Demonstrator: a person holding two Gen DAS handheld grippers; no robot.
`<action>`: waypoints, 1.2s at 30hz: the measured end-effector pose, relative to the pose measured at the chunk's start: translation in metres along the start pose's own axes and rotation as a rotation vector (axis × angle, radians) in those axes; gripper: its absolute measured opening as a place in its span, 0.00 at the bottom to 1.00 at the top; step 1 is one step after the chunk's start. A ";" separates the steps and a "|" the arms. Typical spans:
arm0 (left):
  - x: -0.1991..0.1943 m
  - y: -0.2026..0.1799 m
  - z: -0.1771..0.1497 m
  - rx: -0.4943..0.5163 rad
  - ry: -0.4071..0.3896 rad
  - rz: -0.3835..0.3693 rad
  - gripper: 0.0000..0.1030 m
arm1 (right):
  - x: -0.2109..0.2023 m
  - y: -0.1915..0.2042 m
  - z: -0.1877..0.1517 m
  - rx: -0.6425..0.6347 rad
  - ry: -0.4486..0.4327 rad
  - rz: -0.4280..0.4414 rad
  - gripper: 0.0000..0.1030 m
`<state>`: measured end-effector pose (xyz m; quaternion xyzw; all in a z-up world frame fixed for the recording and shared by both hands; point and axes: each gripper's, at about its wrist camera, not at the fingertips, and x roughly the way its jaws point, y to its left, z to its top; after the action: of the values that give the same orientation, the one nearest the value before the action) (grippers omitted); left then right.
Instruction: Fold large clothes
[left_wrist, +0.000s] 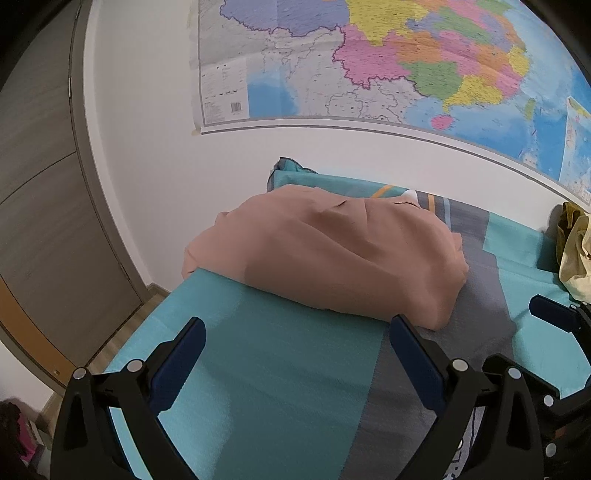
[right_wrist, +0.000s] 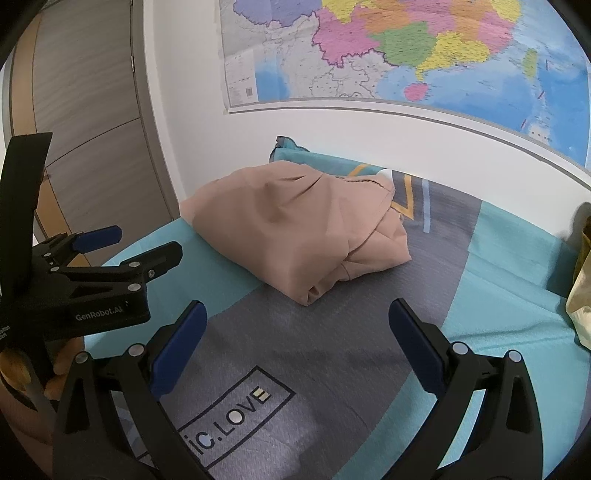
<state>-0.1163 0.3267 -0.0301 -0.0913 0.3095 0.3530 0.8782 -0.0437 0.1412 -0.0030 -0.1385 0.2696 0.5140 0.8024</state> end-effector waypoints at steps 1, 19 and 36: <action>0.000 0.000 0.000 0.000 0.002 0.001 0.93 | 0.000 0.000 0.000 0.001 0.001 -0.004 0.94; -0.002 -0.003 -0.003 0.009 -0.006 0.001 0.93 | -0.004 0.001 -0.004 0.016 -0.005 0.003 0.94; -0.005 -0.003 -0.002 0.009 -0.010 0.004 0.93 | -0.006 0.004 -0.003 0.021 -0.009 0.004 0.94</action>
<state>-0.1184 0.3213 -0.0288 -0.0850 0.3069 0.3539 0.8794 -0.0500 0.1366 -0.0021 -0.1271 0.2714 0.5132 0.8042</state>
